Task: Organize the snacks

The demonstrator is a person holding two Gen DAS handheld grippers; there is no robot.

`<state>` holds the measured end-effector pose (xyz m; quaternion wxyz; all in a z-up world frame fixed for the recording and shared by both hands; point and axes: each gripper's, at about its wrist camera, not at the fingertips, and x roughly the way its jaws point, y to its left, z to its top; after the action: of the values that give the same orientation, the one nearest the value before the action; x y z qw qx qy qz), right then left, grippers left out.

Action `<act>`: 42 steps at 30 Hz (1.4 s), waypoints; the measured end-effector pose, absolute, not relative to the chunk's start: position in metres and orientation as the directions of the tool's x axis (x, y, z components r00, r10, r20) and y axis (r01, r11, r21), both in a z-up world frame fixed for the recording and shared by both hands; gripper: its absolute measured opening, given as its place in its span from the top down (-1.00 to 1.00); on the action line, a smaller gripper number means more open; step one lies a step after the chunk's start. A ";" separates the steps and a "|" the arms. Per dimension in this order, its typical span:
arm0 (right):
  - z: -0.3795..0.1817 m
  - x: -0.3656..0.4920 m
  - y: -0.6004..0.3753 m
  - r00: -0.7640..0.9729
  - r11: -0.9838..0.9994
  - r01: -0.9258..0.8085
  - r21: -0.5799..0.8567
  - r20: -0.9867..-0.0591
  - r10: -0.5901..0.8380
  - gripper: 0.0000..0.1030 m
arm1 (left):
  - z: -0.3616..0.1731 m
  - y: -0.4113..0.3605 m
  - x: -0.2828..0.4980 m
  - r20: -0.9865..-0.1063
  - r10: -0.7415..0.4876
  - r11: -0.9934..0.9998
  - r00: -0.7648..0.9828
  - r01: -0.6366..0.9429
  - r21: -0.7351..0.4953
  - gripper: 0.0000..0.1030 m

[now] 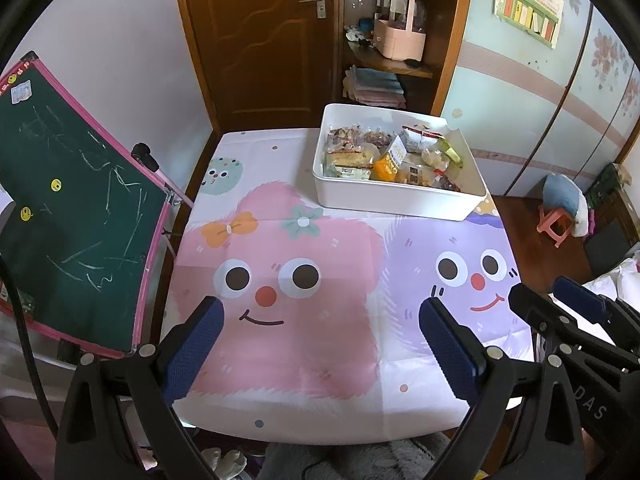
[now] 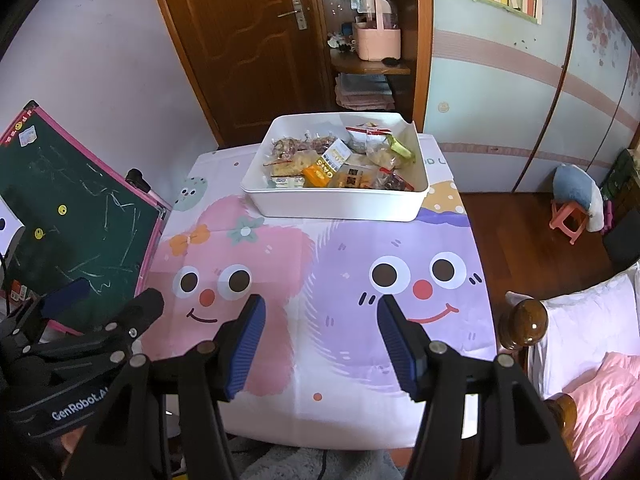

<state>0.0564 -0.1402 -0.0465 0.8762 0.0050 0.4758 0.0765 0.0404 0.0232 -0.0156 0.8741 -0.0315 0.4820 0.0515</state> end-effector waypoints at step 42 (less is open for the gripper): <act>-0.045 0.050 -0.135 0.538 0.983 -0.157 0.092 -0.827 0.163 -0.14 | -0.024 0.029 0.031 -0.852 0.090 0.990 0.516 -0.139 0.020 -0.90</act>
<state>0.0496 -0.1354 -0.0449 0.8768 0.0034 0.4721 0.0913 0.0311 0.0292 -0.0239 0.8703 -0.0252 0.4875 0.0656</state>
